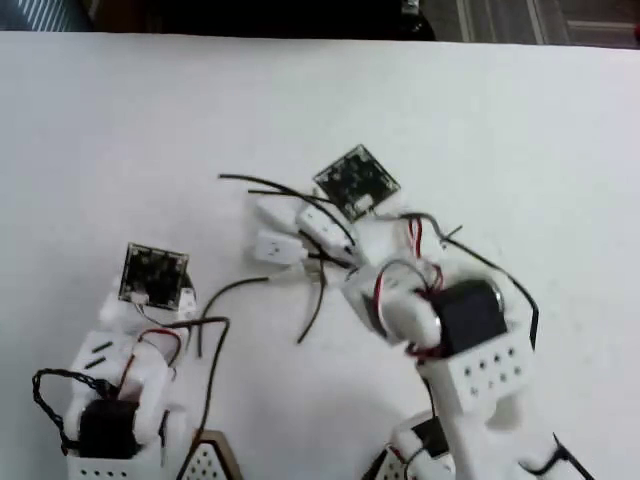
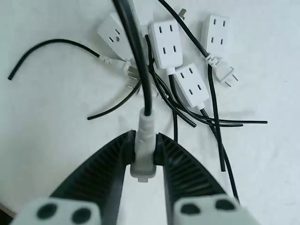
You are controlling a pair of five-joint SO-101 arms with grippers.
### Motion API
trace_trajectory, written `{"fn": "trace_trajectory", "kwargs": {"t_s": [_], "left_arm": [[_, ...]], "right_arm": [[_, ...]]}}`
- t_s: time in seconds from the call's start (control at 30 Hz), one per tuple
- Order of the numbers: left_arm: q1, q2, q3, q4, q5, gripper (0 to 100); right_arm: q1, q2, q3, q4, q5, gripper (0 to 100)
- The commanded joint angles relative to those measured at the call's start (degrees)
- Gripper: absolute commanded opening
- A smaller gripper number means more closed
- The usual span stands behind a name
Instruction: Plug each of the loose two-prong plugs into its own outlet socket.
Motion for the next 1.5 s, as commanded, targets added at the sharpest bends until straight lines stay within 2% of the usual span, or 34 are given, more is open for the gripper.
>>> {"fn": "trace_trajectory", "kwargs": {"t_s": [0.0, 0.2, 0.43, 0.63, 0.9, 1.07, 1.2, 1.3, 1.47], "left_arm": [[3.21, -0.22, -2.73, -9.32, 0.62, 3], [6.64, -0.13, -2.64, -14.77, 6.95, 3], [11.65, -0.04, 0.62, -14.59, 6.15, 11], [19.65, -0.22, 1.14, -14.59, 5.54, 10], [31.34, -0.22, -3.34, -8.09, -1.85, 10], [35.56, -0.22, -3.34, -4.40, -6.33, 10], [34.24, -0.22, -3.60, -4.31, -6.68, 10], [28.09, -0.22, -3.69, -4.75, -4.75, 10], [16.92, 0.04, -3.69, -5.45, -2.11, 10]], "right_arm": [[-5.05, -5.67, 3.43, -5.14, -4.66, 1.8], [-12.88, -16.31, 21.01, -23.52, -9.76, 1.8], [-20.88, -33.71, 38.33, -37.49, -10.11, 1.8], [-22.90, -40.22, 46.33, -41.10, -9.67, 1.7], [-23.08, -40.22, 46.95, -40.75, -9.58, 1.7], [-23.08, -40.22, 46.95, -39.60, -9.58, 1.7], [-22.73, -40.22, 46.95, -38.81, -9.58, 1.7], [-20.62, -40.22, 46.95, -38.81, -9.58, 1.7], [-12.00, -40.13, 46.95, -38.81, -9.85, 1.7]]}}
